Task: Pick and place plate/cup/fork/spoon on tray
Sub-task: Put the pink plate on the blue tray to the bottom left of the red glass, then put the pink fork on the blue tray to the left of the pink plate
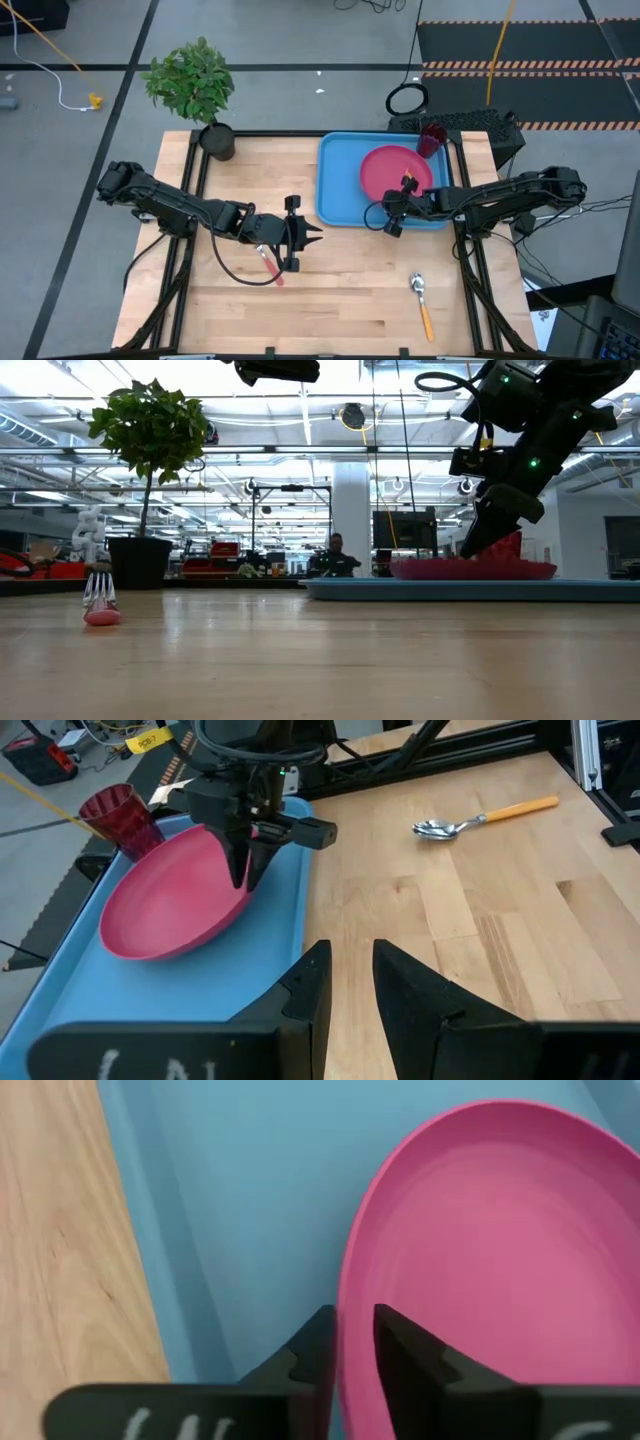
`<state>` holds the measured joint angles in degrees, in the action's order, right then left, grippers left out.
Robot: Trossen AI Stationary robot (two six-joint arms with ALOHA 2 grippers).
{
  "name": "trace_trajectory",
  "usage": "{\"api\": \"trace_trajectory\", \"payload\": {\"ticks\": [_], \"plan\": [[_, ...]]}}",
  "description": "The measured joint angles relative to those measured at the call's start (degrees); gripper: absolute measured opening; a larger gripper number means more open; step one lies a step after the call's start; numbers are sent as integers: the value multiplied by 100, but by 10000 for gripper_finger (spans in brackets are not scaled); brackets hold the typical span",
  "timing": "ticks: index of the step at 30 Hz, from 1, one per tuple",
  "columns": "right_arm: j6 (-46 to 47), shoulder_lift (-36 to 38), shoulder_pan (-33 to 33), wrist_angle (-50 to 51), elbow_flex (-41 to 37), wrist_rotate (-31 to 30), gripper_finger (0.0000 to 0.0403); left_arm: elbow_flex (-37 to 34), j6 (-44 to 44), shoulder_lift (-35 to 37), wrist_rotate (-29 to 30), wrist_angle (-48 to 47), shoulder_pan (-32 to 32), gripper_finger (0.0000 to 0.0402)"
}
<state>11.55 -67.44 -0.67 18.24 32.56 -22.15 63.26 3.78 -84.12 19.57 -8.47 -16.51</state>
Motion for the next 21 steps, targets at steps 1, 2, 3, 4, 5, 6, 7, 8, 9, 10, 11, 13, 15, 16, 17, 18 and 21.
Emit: {"api": "trace_trajectory", "payload": {"ticks": [1,2,3,4,5,6,7,8,9,10,11,13,15,16,17,18,21], "plan": [[0,0,2,-5,0,0,74,0,-2,0,0,1,0,81],[0,1,10,-12,0,8,79,0,-8,0,0,0,0,81],[-1,2,19,-24,0,38,84,0,-37,0,-2,0,0,81],[-4,2,24,-36,0,100,88,0,-61,0,-2,0,0,81],[-16,2,27,-48,0,146,92,0,-99,0,-2,0,0,81],[-22,2,31,-60,0,150,95,0,-125,0,-2,0,0,81],[-24,2,31,-73,0,157,98,0,-139,0,-2,0,-3,81],[-24,7,31,-85,0,155,100,0,-156,0,-2,0,-12,81],[-30,35,30,-84,0,155,103,0,-158,0,-2,0,-20,81],[-48,71,29,-84,0,153,104,0,-156,0,-2,0,-26,81],[-50,119,31,-92,2,153,106,0,-152,0,-2,-2,-30,81],[-37,249,44,-85,2,155,108,0,-161,0,-2,-25,-47,81],[-35,434,101,-87,2,151,109,0,-272,0,-2,-34,-48,81],[-45,532,146,-87,4,149,110,0,-353,0,-2,-36,-49,81],[-71,631,189,-87,4,139,110,0,-442,0,-2,-41,-50,81],[-92,735,233,-87,4,120,109,0,-532,0,-2,-64,-57,81],[-154,1026,349,-160,4,-71,108,0,-886,0,2,-296,-148,81]]}}
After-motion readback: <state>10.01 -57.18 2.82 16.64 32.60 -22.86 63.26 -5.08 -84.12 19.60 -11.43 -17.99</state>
